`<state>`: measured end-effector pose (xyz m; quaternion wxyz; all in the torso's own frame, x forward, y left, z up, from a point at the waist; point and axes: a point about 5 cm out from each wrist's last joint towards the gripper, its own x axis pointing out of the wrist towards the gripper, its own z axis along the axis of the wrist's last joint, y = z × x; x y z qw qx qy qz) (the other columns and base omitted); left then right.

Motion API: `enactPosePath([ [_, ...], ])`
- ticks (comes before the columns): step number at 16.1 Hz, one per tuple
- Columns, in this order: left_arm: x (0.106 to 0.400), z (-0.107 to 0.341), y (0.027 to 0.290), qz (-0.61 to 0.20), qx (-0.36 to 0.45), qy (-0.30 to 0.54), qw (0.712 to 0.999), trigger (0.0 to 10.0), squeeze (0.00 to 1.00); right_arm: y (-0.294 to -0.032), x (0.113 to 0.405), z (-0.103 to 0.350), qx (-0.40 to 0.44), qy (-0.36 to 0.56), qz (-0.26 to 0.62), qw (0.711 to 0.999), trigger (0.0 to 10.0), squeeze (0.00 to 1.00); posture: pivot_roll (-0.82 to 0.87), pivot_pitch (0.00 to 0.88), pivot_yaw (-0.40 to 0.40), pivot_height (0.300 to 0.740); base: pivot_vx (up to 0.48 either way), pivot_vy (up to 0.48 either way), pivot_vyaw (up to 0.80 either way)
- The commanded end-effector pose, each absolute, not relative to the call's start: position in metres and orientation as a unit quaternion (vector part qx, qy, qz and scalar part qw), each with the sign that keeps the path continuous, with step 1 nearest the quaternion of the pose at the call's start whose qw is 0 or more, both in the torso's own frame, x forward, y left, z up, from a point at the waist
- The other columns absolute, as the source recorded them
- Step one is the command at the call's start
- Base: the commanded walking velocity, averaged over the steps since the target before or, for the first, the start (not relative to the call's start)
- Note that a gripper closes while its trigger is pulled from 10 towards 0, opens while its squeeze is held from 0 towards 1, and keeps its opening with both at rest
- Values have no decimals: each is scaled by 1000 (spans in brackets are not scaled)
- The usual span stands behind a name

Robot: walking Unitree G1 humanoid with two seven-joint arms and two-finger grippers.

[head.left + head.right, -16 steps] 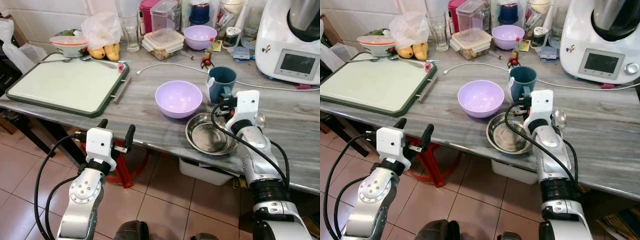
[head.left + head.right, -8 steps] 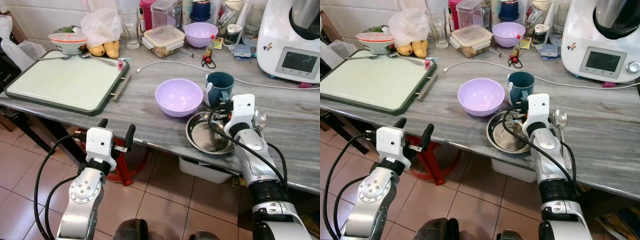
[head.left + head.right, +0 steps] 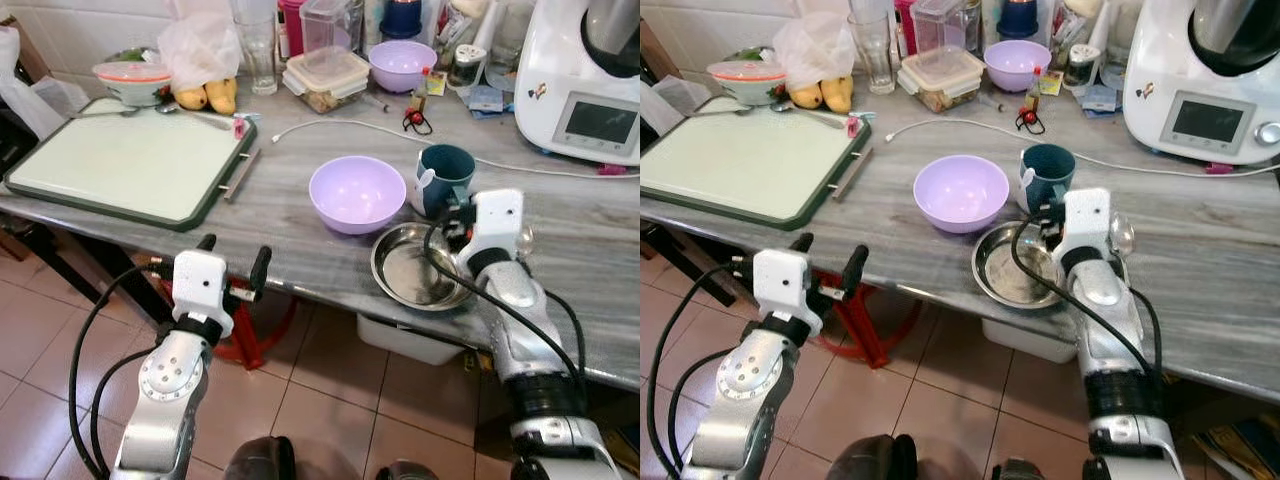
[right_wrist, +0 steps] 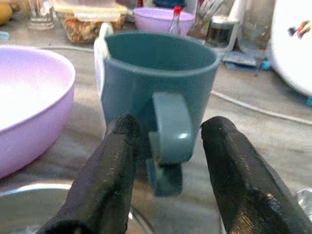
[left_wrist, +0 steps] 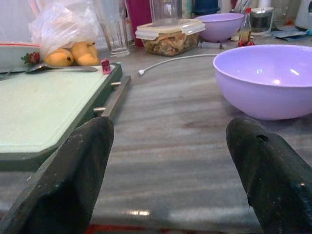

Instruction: Setting the table

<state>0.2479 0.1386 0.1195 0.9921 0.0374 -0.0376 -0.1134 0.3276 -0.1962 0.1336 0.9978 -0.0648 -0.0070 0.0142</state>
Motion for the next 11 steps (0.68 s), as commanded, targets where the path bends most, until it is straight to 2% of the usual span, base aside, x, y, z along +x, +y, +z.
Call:
enactPosePath([
  [1, 249, 118, 142, -109, 44, -30, 993, 10000, 0, -197, 325, 139, -67, -16, 10, 998, 10000, 1000, 27, 107, 54, 740, 0, 0, 0],
  [4, 250, 120, 149, -90, 44, -29, 995, 10000, 0, -198, 317, 149, -58, -36, 7, 998, 10000, 1000, 15, 121, 46, 740, 0, 0, 0],
  [5, 249, 117, 156, -61, 43, -20, 997, 10000, 0, -199, 309, 153, -60, -52, 4, 997, 10000, 471, 7, 121, 42, 740, 0, 0, 0],
  [6, 249, 113, 163, -29, 50, -9, 998, 10000, 0, -197, 301, 155, -60, -63, -1, 996, 10000, 0, 2, 120, 41, 740, 0, 0, 600],
  [7, 251, 109, 177, 45, 83, 3, 996, 10000, 0, -192, 292, 153, -38, -60, -8, 997, 10000, 0, -6, 112, 43, 740, 0, 0, 800],
  [8, 252, 108, 180, 60, 80, 6, 995, 10000, 0, -185, 286, 154, -35, -63, -3, 997, 10000, 0, -9, 107, 42, 740, 0, 0, 800],
  [11, 256, 110, 176, 45, 54, 0, 998, 10000, 0, -169, 272, 159, -47, -83, 15, 995, 10000, 0, -17, 74, 45, 740, 0, 0, 800],
])
